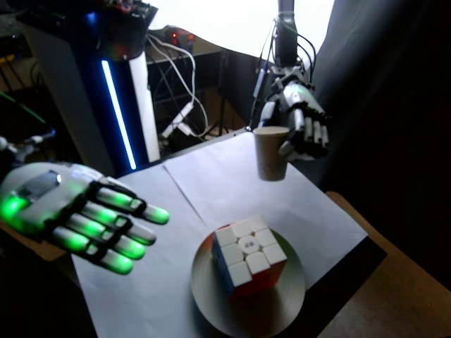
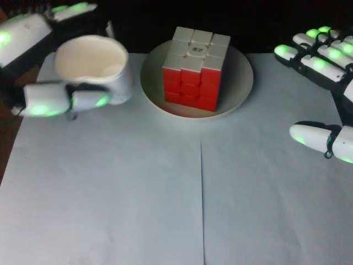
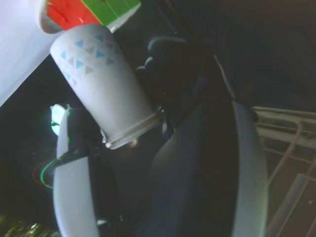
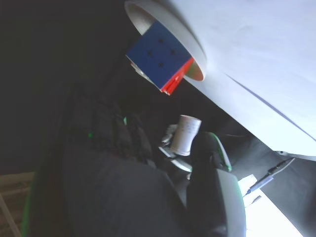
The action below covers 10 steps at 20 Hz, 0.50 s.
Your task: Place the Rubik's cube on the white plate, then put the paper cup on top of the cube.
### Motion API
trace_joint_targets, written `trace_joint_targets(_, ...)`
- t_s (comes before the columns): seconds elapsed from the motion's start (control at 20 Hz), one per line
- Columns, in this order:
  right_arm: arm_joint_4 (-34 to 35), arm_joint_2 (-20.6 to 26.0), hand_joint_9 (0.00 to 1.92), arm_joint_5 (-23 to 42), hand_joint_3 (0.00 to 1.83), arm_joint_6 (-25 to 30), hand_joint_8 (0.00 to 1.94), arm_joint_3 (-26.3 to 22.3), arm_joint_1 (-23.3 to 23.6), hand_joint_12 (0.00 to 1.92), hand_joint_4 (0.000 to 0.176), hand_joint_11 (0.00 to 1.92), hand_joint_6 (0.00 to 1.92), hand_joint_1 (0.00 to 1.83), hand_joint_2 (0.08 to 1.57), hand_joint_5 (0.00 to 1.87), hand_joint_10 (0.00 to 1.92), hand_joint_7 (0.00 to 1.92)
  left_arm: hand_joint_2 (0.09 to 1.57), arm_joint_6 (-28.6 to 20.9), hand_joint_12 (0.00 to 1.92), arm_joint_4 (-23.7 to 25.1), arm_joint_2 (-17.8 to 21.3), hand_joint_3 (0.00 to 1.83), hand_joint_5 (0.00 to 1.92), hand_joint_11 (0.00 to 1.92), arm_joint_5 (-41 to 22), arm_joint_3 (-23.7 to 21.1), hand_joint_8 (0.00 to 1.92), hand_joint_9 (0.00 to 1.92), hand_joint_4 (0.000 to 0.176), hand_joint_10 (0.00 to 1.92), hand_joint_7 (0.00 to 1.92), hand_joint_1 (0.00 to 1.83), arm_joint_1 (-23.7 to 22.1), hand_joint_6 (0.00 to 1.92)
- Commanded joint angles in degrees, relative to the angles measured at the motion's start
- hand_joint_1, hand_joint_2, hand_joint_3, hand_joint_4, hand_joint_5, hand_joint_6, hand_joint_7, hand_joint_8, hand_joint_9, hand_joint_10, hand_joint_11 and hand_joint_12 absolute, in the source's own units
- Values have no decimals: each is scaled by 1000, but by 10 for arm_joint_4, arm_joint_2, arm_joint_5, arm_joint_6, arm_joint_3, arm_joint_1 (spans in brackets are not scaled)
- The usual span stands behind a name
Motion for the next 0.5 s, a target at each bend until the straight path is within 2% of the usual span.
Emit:
trace_joint_targets(0.0,-4,0,0,73,0,0,0,2,4,3,100,4,0,262,1244,0,0,0,1260,-22,1921,-6,-9,0,227,297,-44,13,1578,257,124,1753,299,1016,-20,1381)
trace_joint_targets(0.05,-4,-1,0,73,0,0,0,2,4,3,102,5,0,259,1244,0,0,0,1238,-41,1921,9,-22,0,227,294,-31,30,1550,255,132,1741,244,973,-41,1343)
trace_joint_targets(0.15,-4,-2,0,73,0,0,0,3,4,15,88,23,0,234,1243,0,0,0,1203,-61,1921,34,-45,0,266,327,2,53,1378,334,83,1605,295,997,-84,1256)
trace_joint_targets(0.2,-4,-3,0,73,0,0,0,4,4,22,83,24,0,205,1241,0,0,0,1202,-70,1921,48,-55,0,239,228,21,65,1313,269,49,1558,254,1001,-103,1238)
trace_joint_targets(0.25,-4,-5,0,73,0,0,0,4,4,129,94,2,0,197,1250,0,0,0,1186,-87,1879,64,-66,0,262,56,36,81,1222,209,38,1416,246,1019,-124,1184)
trace_joint_targets(0.3,-4,-6,0,73,0,0,0,5,4,194,92,0,0,199,1243,0,0,0,1175,-114,1903,84,-80,0,280,18,54,101,1216,192,22,1412,243,1071,-146,1167)
trace_joint_targets(0.35,-4,-8,0,73,0,0,0,6,4,163,95,0,0,208,1235,0,0,0,1170,-139,1906,103,-90,0,289,3,70,116,1217,170,12,1413,235,1098,-162,1162)
trace_joint_targets(0.45,-4,-10,0,73,0,0,0,7,4,93,97,0,0,220,1238,0,0,0,1166,-182,1797,140,-112,0,283,198,100,148,1304,191,0,1441,159,1187,-194,1246)
